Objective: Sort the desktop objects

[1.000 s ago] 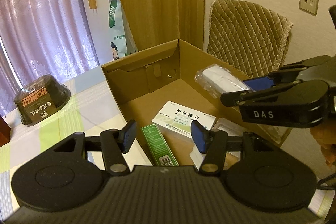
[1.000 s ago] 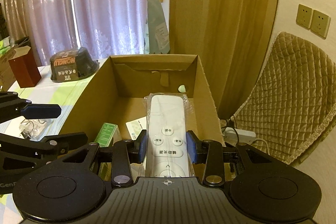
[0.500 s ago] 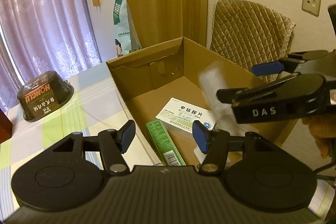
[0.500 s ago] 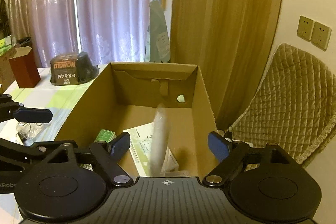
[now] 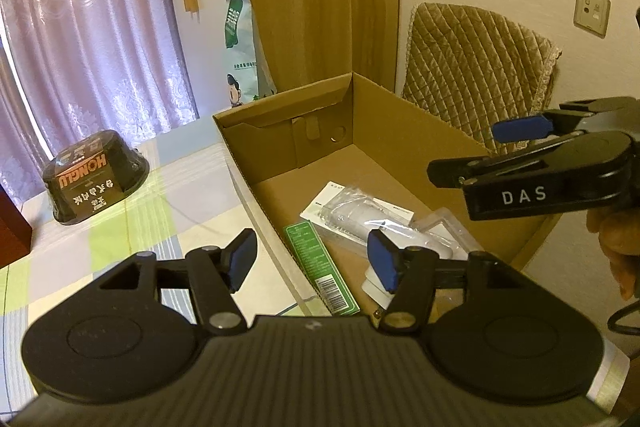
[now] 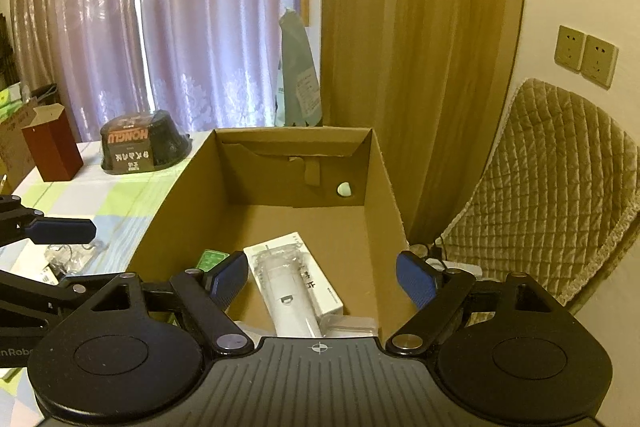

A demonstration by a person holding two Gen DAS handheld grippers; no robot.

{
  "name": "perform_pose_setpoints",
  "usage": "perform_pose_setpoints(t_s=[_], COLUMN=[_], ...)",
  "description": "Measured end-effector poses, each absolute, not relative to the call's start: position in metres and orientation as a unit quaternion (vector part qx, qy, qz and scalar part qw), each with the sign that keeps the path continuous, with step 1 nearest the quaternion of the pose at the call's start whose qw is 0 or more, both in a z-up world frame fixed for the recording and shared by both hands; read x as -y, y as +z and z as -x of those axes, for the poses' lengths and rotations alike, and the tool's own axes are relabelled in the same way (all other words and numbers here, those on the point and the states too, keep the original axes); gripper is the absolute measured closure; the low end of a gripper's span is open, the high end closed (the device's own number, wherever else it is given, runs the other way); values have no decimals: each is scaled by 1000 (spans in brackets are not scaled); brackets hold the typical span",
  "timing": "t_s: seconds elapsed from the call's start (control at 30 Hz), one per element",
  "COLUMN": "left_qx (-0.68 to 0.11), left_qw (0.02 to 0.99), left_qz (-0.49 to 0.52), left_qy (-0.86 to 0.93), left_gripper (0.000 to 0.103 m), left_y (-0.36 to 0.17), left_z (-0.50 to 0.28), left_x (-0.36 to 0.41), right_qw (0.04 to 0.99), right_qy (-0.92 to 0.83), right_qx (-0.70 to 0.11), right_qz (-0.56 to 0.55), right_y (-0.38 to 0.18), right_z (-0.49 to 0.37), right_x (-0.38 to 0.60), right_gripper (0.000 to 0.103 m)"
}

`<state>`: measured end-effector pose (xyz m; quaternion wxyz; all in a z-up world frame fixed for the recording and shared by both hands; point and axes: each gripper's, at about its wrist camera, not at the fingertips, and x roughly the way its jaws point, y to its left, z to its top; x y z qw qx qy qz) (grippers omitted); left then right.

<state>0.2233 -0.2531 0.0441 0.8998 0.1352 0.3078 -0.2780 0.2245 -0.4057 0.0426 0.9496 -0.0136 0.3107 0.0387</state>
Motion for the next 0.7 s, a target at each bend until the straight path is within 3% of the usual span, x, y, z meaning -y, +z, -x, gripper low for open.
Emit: perform_pose_setpoints(t_s=[0.7], left_qx=[-292], left_qw=[908], left_qz=[-131], left_qy=[-272], left_gripper=[42], left_y=[81], left_z=[-178], left_x=[222], right_qw=[955], right_qy=[37], right_qx=[-295], right_qz=[-12], right_y=[91], right_z=[-175], right_x=[388], right_gripper=[19])
